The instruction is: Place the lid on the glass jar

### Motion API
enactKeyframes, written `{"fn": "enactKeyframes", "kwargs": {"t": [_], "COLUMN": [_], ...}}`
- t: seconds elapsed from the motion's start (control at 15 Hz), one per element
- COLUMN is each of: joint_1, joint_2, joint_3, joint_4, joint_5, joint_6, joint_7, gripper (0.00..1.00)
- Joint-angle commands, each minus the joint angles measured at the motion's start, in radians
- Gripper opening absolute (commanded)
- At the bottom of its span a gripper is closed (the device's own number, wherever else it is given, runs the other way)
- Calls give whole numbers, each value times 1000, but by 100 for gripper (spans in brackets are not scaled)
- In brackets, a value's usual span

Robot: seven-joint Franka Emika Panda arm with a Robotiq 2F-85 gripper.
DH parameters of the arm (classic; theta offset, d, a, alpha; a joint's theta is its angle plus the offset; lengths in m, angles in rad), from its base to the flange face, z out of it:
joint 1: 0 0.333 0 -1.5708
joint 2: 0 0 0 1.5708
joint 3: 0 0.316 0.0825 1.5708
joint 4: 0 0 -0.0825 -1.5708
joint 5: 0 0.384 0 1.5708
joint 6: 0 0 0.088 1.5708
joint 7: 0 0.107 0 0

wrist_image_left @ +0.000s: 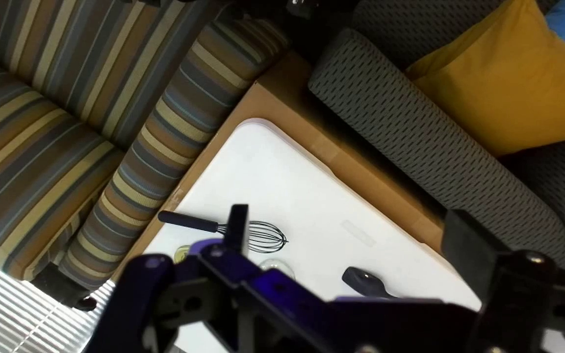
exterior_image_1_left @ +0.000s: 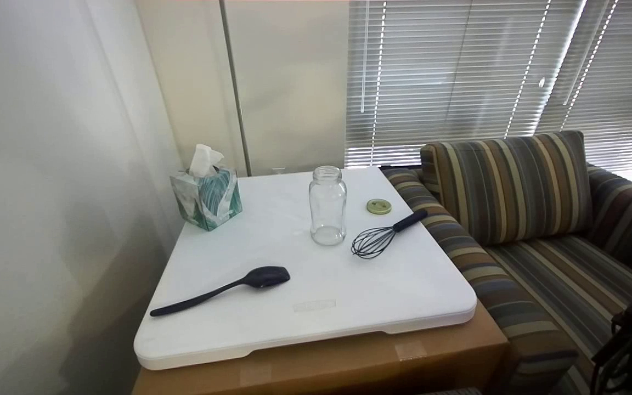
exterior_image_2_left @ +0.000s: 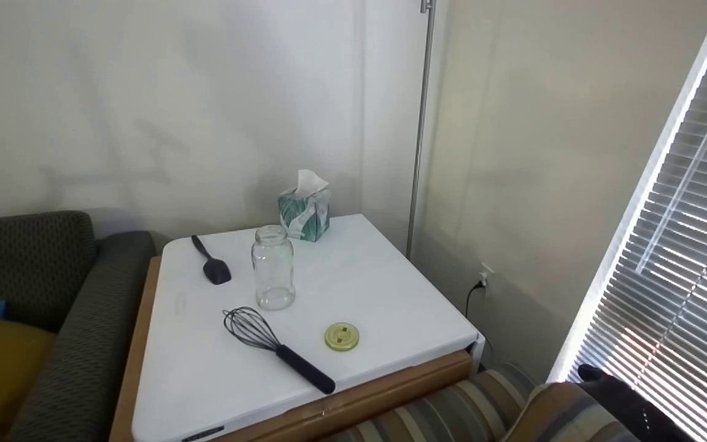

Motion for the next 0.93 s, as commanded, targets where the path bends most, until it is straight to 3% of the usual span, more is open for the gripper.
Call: {"fn": "enactKeyframes", "kwargs": {"t": [0.0,0.4,0.87], "joint_1": [-15,-94,-128], "joint_2": [22,126,314], "joint_3": [-30,-170,-369], "joint_4": [-12,8,40], "joint_5": [-36,-158,-126], "joint_6": [45,200,415], "joint_7": [-24,-134,-334], "gripper": [100,100,100]}}
